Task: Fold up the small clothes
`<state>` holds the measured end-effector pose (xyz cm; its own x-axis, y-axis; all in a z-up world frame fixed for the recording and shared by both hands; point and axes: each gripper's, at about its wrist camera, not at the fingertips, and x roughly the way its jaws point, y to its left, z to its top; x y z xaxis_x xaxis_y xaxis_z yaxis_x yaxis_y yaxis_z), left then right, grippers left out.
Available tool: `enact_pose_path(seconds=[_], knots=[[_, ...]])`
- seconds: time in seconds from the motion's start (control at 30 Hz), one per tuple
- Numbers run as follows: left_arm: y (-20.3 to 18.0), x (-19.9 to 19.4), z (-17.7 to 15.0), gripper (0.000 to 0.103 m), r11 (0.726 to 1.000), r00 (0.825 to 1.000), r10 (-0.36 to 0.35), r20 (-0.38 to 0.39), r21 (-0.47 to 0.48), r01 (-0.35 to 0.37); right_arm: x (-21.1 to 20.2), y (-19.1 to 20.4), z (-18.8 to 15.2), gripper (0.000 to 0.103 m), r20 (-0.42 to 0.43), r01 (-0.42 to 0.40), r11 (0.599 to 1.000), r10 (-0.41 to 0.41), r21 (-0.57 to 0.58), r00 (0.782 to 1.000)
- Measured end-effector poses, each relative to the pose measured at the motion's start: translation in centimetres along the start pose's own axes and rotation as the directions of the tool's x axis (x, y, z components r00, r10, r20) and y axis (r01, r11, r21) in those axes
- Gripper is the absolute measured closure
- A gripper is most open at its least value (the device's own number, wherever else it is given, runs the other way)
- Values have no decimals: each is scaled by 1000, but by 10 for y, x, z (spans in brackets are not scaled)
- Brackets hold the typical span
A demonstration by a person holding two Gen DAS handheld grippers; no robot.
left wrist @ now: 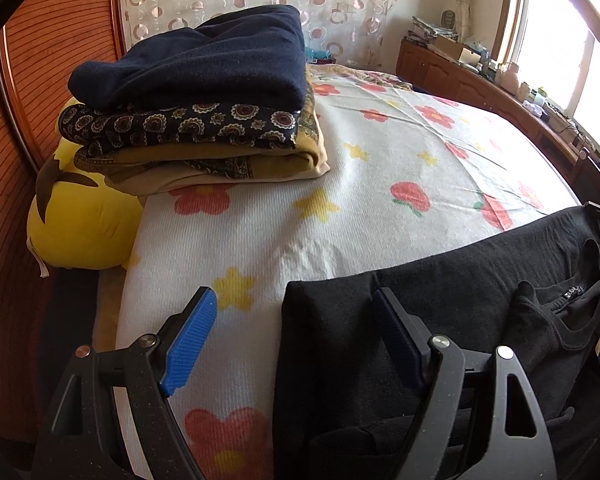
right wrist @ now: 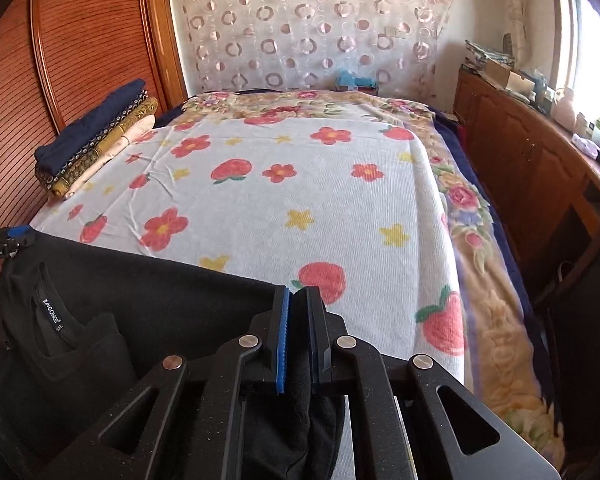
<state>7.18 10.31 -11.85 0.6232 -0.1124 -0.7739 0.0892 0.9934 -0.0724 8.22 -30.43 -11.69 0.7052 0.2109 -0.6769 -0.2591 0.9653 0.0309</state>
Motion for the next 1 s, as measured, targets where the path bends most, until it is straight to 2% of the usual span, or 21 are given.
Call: enact_pose_path(seconds=[0.1, 0.2, 0.23, 0.27, 0.33, 0.4, 0.47, 0.63, 0.8, 0.83, 0.87, 0.9, 0.93, 1.0], knots=[[-1, -1, -1, 24, 1000, 1000, -7, 0, 2, 7, -5, 2, 0, 96, 21, 18, 999, -17, -51, 1000], [-2, -5, 0, 42, 999, 999, -45, 5, 8, 45, -9, 5, -4, 91, 30, 19, 997, -17, -72, 999], [-4, -6, 0, 49, 998, 998, -59, 3, 11, 59, -10, 5, -6, 86, 29, 16, 997, -14, -75, 999], [-6, -7, 0, 53, 998, 998, -69, 0, 16, 69, -9, 4, -7, 81, 24, 15, 997, -13, -76, 1000], [-10, -8, 0, 65, 996, 997, -80, -6, 28, 80, -6, 0, -8, 67, 11, 22, 997, -21, -73, 1000], [-15, -9, -1, 72, 995, 996, -92, -14, 45, 93, -2, -5, -8, 65, -3, 23, 998, -23, -65, 1000], [-17, -10, -3, 75, 994, 995, -98, -15, 50, 98, 1, -9, -8, 64, -11, 31, 998, -32, -63, 999], [-18, -10, -3, 75, 995, 996, -92, -10, 42, 92, 10, -14, -6, 52, -55, 5, 998, -8, -63, 998], [-18, -10, -4, 74, 995, 996, -92, -15, 46, 92, 16, -10, -5, 51, -96, -39, 996, 31, -81, 995], [-18, -10, -4, 79, 994, 996, -93, -15, 50, 94, 16, -9, -4, 52, -98, -48, 995, 40, -84, 994], [-19, -11, -5, 85, 992, 993, -114, -15, 50, 114, 16, -8, -4, 57, -96, -58, 994, 50, -91, 994], [-20, -13, -6, 89, 991, 992, -126, -12, 45, 126, 15, -5, -5, 74, -91, -73, 992, 64, -105, 994], [-21, -17, -7, 91, 991, 992, -127, -2, 39, 127, 13, -2, -6, 85, -91, -101, 987, 90, -121, 992], [-23, -32, -7, 92, 988, 988, -150, 35, 30, 149, 9, 4, -9, 90, -85, -111, 983, 100, -143, 991]])
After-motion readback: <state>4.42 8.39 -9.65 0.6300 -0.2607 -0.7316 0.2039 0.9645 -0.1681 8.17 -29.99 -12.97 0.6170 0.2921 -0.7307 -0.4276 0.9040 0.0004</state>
